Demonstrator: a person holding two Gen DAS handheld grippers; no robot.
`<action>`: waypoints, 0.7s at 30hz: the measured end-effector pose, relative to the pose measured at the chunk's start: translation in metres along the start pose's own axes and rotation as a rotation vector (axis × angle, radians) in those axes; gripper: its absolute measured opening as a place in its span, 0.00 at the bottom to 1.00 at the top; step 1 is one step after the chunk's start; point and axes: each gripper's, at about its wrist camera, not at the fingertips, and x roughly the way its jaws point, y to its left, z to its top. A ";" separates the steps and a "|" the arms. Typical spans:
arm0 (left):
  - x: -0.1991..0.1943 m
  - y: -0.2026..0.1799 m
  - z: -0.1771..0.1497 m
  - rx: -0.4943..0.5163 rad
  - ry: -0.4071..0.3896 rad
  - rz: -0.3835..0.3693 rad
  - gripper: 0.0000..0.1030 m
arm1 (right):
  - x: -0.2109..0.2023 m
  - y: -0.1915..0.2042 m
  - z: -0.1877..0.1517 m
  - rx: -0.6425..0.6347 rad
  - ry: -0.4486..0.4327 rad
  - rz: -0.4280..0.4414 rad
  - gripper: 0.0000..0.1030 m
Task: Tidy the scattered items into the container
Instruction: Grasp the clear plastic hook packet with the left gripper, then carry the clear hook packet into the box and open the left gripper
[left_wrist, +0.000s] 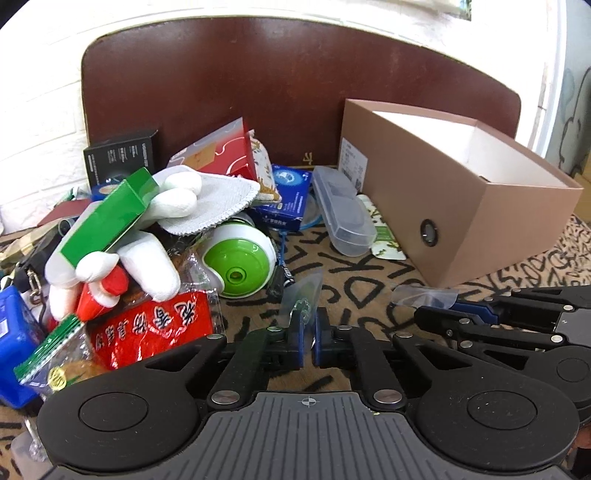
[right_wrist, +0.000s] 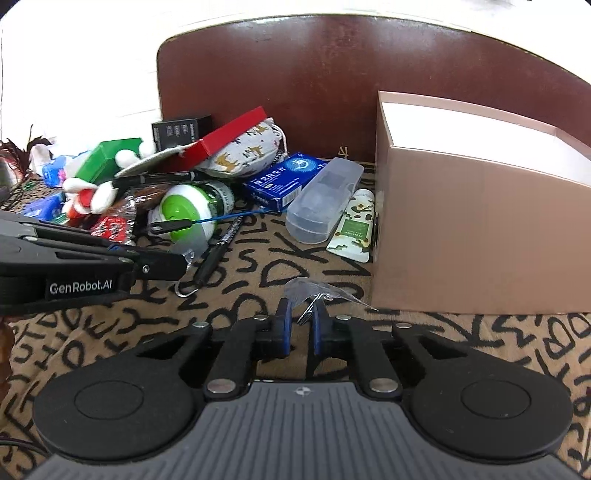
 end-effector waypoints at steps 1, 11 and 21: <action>-0.003 0.000 -0.002 -0.002 -0.001 -0.003 0.00 | -0.004 0.001 -0.002 0.000 -0.002 0.002 0.13; -0.042 -0.007 -0.022 -0.003 0.001 -0.037 0.00 | -0.048 0.010 -0.016 0.006 -0.037 0.034 0.12; -0.078 -0.017 -0.029 0.008 -0.034 -0.071 0.00 | -0.085 0.018 -0.020 -0.008 -0.094 0.060 0.12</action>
